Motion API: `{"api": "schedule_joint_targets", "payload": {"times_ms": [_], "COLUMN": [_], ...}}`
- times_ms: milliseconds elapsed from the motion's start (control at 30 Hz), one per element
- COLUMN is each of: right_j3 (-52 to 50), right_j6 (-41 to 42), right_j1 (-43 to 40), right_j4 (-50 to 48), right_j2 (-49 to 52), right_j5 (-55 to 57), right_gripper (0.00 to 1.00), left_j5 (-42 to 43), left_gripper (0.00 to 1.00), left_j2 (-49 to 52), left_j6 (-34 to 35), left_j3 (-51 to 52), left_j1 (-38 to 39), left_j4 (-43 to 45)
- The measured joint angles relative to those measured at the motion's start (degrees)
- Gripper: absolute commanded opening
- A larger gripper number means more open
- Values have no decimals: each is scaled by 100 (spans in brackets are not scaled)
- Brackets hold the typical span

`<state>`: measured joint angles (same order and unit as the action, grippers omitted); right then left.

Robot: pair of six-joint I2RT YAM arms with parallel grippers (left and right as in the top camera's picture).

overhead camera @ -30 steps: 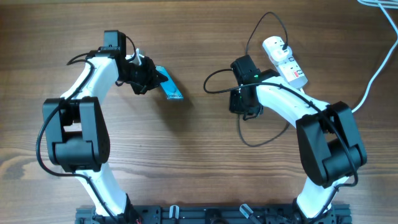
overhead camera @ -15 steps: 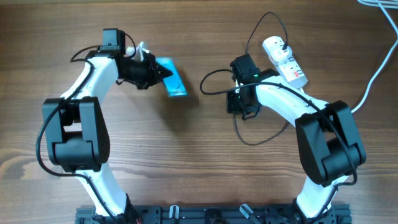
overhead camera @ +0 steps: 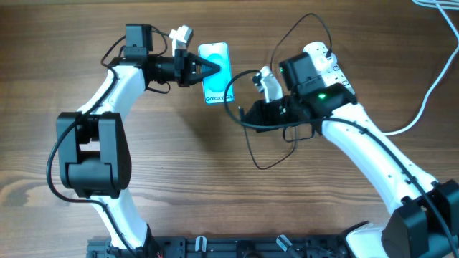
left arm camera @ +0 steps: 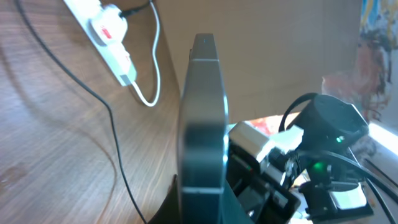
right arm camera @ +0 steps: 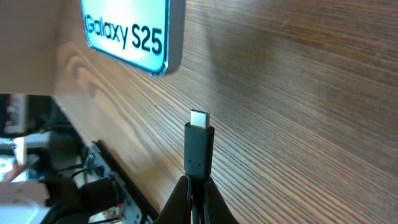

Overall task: Plug charger to phone and switch on socket
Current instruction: 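Carry the plug with the right gripper under the phone's bottom port, then push the USB-C plug up into the phone's port with the right gripper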

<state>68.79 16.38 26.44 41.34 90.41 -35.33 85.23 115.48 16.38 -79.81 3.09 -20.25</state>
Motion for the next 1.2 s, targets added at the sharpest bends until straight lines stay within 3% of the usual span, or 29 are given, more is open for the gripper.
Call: {"api": "schedule_joint_targets", "payload": {"times_ms": [267, 1200], "right_j3": [0, 0], "right_j6": [798, 1298], "right_j1": [957, 1410], "right_j4": [-330, -186], "right_j2": [0, -278], "right_j5": [1211, 2940], "right_gripper": [4, 4], "left_j5": [13, -463], "left_gripper": [4, 4], "left_j2": [0, 0], "left_j6": [-2, 66], "left_j3": [0, 0], "left_j1": [94, 393], "left_j4": [0, -7]}}
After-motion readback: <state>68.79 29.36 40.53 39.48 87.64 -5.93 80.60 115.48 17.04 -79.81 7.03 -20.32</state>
